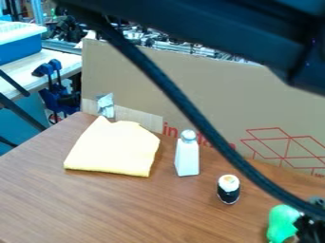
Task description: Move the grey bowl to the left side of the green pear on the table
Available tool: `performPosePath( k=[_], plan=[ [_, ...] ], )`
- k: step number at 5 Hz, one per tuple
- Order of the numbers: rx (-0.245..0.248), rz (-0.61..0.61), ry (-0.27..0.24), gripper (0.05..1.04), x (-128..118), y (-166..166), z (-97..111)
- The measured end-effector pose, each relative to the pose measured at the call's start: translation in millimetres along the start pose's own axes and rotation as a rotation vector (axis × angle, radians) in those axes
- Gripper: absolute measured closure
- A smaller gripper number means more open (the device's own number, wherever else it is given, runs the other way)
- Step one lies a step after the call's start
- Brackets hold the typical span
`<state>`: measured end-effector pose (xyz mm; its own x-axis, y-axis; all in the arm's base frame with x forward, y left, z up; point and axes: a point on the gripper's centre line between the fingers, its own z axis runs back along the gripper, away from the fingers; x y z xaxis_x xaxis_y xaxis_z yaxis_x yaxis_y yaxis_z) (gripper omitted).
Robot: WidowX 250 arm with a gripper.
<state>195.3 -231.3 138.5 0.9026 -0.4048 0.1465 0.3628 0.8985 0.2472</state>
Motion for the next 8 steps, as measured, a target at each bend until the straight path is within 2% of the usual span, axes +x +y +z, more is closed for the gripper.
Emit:
performPosePath(
  k=[1, 2, 3, 5, 6, 7, 8],
  plan=[
    [-0.085, 0.031, -0.012, 0.082, 8, -20, -14],
    [-0.106, 0.216, -0.048, 0.082, 10, -24, -27],
    [-0.143, 0.284, -0.078, 0.082, 18, -22, -33],
    [-0.180, 0.244, -0.024, 0.082, 16, -19, -38],
    [-0.239, 0.214, 0.024, 0.082, 11, -10, -41],
    [-0.269, 0.185, 0.070, 0.082, 3, -4, -44],
    [-0.283, 0.182, 0.093, 0.082, -2, 5, -47]
  ],
)
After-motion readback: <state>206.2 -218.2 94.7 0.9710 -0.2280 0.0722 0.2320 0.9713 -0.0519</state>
